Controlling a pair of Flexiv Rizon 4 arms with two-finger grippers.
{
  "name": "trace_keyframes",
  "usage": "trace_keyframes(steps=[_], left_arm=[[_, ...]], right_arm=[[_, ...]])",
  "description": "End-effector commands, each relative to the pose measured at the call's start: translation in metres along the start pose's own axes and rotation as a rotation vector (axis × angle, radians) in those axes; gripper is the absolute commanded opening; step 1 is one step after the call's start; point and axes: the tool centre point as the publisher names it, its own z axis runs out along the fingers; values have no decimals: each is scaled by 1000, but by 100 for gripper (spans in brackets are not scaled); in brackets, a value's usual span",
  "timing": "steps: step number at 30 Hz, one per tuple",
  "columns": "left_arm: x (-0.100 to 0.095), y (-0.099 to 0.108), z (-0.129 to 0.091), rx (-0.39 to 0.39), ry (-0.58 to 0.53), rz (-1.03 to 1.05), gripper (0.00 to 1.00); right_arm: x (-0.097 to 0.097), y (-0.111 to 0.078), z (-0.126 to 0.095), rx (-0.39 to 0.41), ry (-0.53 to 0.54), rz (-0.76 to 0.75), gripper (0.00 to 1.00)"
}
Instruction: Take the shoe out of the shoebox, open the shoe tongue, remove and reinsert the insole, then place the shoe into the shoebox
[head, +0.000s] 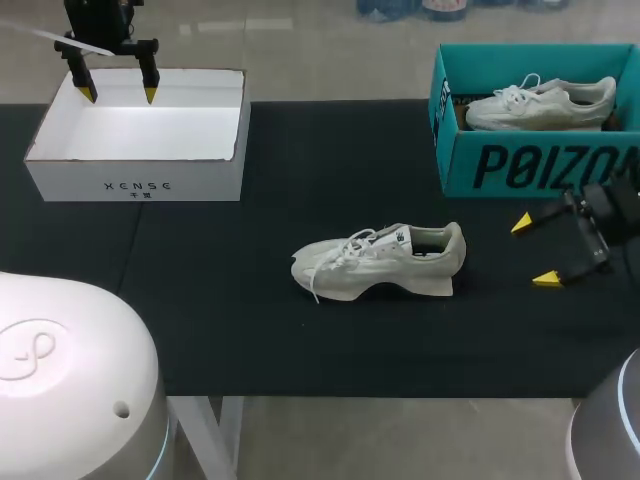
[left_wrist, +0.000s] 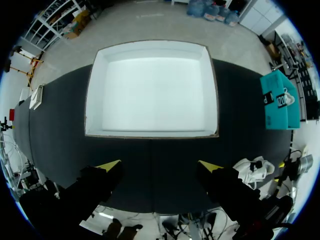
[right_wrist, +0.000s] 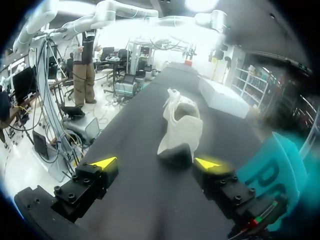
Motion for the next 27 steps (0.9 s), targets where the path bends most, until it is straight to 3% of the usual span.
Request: trace_keyframes(steps=[1,7,18,27], left_arm=[[0,0,0,0,0,0,100],[0,0,0,0,0,0,100],[0,0,0,0,0,0,100],[0,0,0,0,0,0,100]], right_arm=[[-5,-6,15,-13,1,-2,100],[-16,-19,24,-58,-26,27,100],[-40,-38,29,-72,-67,59,100],[-48,-49,40,-105,-94,102,100]])
